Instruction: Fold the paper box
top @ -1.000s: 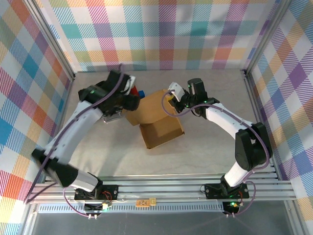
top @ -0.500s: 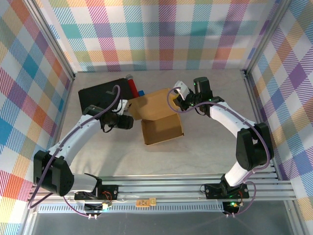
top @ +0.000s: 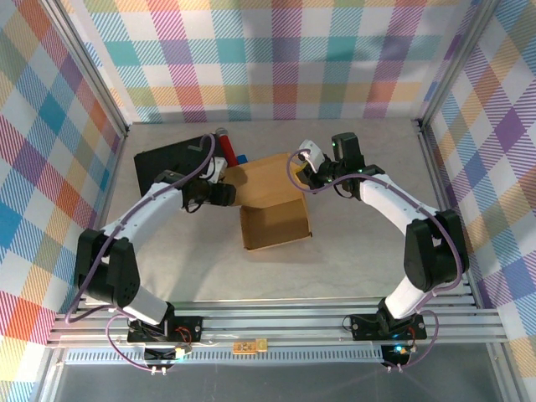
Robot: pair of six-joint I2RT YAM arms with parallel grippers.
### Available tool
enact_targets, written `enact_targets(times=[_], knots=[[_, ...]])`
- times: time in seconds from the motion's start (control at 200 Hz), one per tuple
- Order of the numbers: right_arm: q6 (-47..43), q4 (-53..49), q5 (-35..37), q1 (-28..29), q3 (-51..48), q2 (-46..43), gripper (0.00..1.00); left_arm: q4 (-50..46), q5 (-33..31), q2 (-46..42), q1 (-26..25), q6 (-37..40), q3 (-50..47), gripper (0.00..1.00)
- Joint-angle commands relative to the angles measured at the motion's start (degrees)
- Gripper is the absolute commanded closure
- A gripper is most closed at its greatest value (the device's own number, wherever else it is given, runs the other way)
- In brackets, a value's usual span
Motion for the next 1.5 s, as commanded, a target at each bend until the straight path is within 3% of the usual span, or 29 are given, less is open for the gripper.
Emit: enact_targets(times=[0.0,0.13,0.47,0.695,0.905,1.19,1.365,1.495], knots=[[0.3,-0.9,-2.3,-0.4,1.8,1.1,1.0,1.6,0.3,0.9,0.8,1.4,1.8,0.37],[0.5,-0.6,-2.4,-0.4,2.2,1.6,1.0,3.3,4.3,1.5,0.8,1.1,1.7,0.44],[2.4,0.8,-1.9,-0.5,2.3,1.9,1.0,4.3,3.2,3.1,0.7,-2.1,2.3,0.69],[7.7,5.7,0.1,-0.5,1.0,1.3,1.0,2.3,-1.1,3.6,-0.1,-11.3,4.7,1.0],[16.6,14.7,6.8,1.0,-3.2,-0.4,1.0,-2.0,-10.6,5.0,-5.4,-23.5,9.2,1.0],[34.1,25.0,26.7,7.5,-9.0,-0.1,1.0,-3.8,-27.8,7.0,-15.4,-38.6,11.2,1.0],[42.4,29.2,32.5,9.0,-10.0,0.9,1.0,5.7,-33.8,5.3,-16.1,-41.0,5.6,1.0],[44.9,31.8,33.6,9.1,-10.1,1.9,0.96,17.8,-36.9,4.1,-16.5,-36.6,1.5,1.0]])
